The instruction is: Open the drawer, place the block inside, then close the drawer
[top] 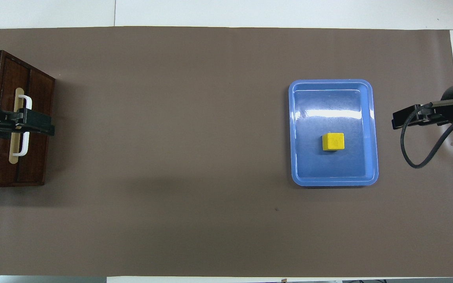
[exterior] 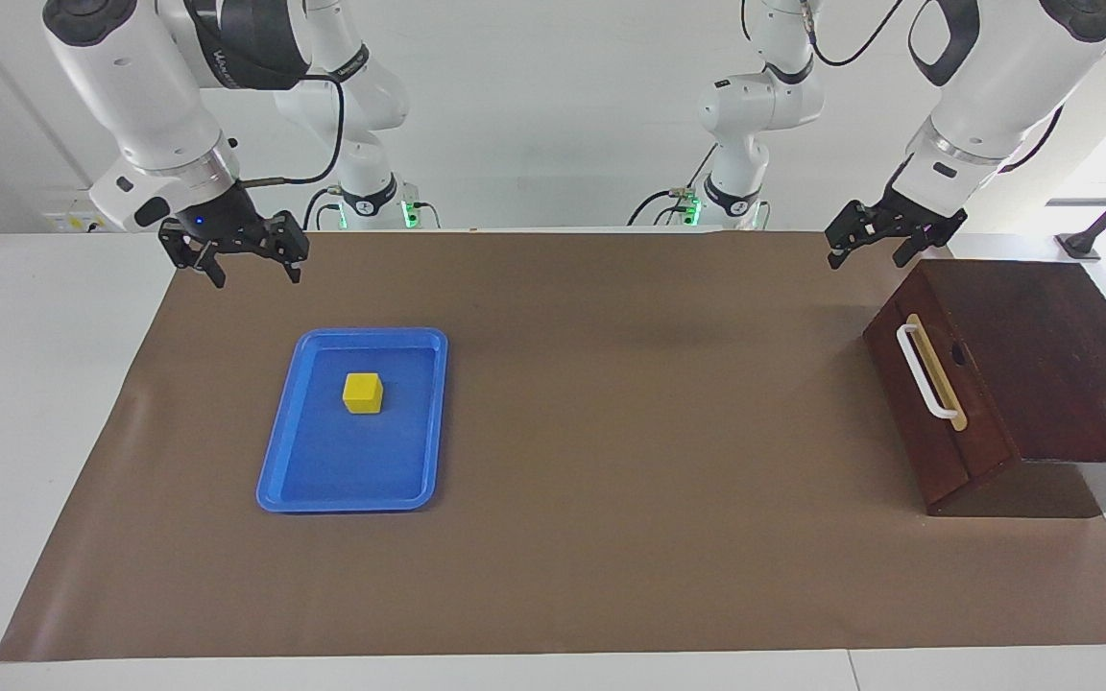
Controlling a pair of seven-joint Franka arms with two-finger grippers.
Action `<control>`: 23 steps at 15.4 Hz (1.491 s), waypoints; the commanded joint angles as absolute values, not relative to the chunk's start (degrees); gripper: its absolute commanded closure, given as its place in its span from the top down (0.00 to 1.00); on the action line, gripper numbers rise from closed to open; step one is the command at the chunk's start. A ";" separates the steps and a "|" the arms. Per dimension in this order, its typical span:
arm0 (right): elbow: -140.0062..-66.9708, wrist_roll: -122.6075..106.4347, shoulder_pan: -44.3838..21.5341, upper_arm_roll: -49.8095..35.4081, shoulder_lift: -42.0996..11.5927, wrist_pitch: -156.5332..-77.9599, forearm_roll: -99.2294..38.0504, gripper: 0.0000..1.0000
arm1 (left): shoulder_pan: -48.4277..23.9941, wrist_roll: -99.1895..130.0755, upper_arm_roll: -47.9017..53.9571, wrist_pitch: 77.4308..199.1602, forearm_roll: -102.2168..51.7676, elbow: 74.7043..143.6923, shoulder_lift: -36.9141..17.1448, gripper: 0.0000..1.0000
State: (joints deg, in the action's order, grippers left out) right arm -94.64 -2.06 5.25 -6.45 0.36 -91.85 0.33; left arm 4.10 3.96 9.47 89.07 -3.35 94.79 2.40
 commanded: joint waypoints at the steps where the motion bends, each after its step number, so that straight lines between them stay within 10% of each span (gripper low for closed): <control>1: -94.04 -1.93 6.42 -7.21 0.26 -90.97 -0.79 1.00 | 4.31 2.99 9.23 90.09 -4.04 95.45 3.16 1.00; 13: -94.74 -4.14 6.59 -6.94 0.53 -89.21 -0.97 1.00 | 4.04 2.38 9.40 101.58 2.09 102.56 3.78 1.00; 23: -116.44 27.47 11.24 -6.77 4.14 -100.80 -13.86 1.00 | 4.48 -2.46 9.40 122.14 22.82 111.71 -6.13 1.00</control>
